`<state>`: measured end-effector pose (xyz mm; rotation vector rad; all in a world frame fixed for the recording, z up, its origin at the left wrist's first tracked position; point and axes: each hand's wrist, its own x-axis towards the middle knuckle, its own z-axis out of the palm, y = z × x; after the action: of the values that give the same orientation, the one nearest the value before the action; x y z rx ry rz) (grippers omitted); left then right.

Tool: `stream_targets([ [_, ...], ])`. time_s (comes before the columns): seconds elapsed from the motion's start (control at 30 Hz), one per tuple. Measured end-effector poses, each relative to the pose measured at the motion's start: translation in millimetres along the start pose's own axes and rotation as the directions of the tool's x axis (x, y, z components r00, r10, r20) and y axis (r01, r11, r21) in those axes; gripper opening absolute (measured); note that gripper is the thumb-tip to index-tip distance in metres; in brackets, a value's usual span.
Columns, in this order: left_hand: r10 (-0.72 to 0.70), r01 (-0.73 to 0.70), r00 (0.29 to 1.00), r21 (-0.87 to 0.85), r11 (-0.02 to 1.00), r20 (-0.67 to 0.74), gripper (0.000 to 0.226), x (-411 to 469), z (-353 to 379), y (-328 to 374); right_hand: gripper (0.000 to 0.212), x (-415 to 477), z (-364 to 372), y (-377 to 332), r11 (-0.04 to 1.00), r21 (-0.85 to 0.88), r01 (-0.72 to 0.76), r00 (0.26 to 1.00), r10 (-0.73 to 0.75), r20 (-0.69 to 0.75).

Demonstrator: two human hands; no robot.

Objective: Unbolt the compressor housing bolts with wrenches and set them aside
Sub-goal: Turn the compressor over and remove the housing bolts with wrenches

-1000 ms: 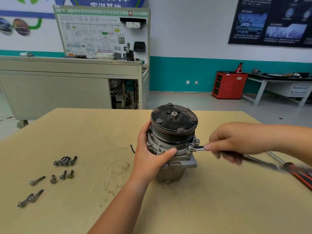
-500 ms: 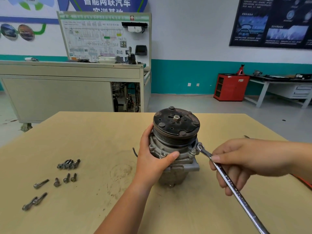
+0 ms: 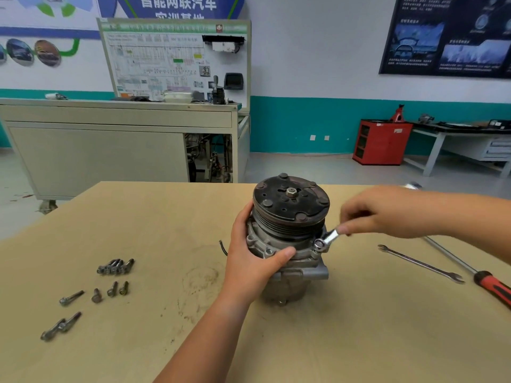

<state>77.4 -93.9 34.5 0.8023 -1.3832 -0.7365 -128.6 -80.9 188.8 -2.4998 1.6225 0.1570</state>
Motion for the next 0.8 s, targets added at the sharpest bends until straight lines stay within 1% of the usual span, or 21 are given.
stream_targets([
  [0.03, 0.001, -0.001, 1.0, 0.0, 1.0, -0.001, 0.082, 0, 0, 1, 0.019, 3, -1, 2, 0.998, -0.042, 0.043, 0.997, -0.046, -0.059],
  [0.07, 0.003, -0.003, 1.0, 0.0, 1.0, 0.0, 0.082, 0, 0, 1, 0.014, 5, -3, 4, 0.996, -0.053, 0.075, 0.995, -0.078, -0.068],
  [0.1, 0.002, -0.002, 1.0, -0.002, 1.0, 0.002, 0.082, 0, 0, 1, 0.01, 4, -4, 7, 0.996, -0.036, 0.082, 0.996, -0.083, -0.034],
  [0.13, -0.001, 0.001, 1.0, -0.003, 1.0, 0.002, 0.082, 0, 0, 2, 0.01, 1, -6, 10, 0.998, 0.02, 0.058, 0.998, -0.058, 0.032],
  [0.17, -0.004, 0.004, 1.0, -0.004, 1.0, 0.002, 0.082, 0, 0, 2, 0.013, -3, -7, 12, 0.993, 0.118, 0.01, 0.993, -0.024, 0.119],
  [0.2, -0.006, 0.006, 1.0, -0.005, 1.0, 0.004, 0.082, 0, 0, 2, 0.015, -9, -6, 15, 0.967, 0.25, -0.041, 0.979, -0.01, 0.203],
  [0.27, -0.005, 0.005, 1.0, -0.008, 1.0, 0.005, 0.082, 0, 0, 3, 0.016, -18, 2, 18, 0.855, 0.505, -0.122, 0.95, -0.047, 0.309],
  [0.33, -0.001, 0.001, 1.0, -0.006, 1.0, 0.003, 0.082, 0, 0, 2, 0.019, -22, 15, 14, 0.756, 0.635, -0.16, 0.93, -0.101, 0.355],
  [0.4, 0.005, -0.005, 1.0, -0.006, 1.0, 0.0, 0.082, 0, 0, 2, 0.021, -23, 27, 5, 0.672, 0.715, -0.193, 0.911, -0.148, 0.385],
  [0.5, 0.014, -0.014, 1.0, 0.001, 1.0, -0.003, 0.082, 0, 1, 1, 0.025, -23, 33, -11, 0.573, 0.786, -0.231, 0.91, -0.158, 0.383],
  [0.6, 0.02, -0.02, 1.0, 0.012, 1.0, -0.007, 0.082, 1, 1, 0, 0.028, -23, 36, -18, 0.486, 0.842, -0.234, 0.94, -0.109, 0.324],
  [0.67, 0.018, -0.018, 1.0, 0.01, 1.0, -0.008, 0.083, 1, 1, -1, 0.028, -25, 40, -19, 0.457, 0.861, -0.225, 0.956, -0.07, 0.286],
  [0.73, 0.011, -0.011, 1.0, 0.001, 1.0, -0.009, 0.082, 2, 1, -2, 0.03, -28, 43, -18, 0.473, 0.85, -0.234, 0.959, -0.03, 0.28],
  [0.8, 0.009, -0.009, 1.0, -0.006, 1.0, -0.011, 0.082, 2, 1, -2, 0.031, -29, 41, -14, 0.562, 0.788, -0.249, 0.954, 0.001, 0.301],
])
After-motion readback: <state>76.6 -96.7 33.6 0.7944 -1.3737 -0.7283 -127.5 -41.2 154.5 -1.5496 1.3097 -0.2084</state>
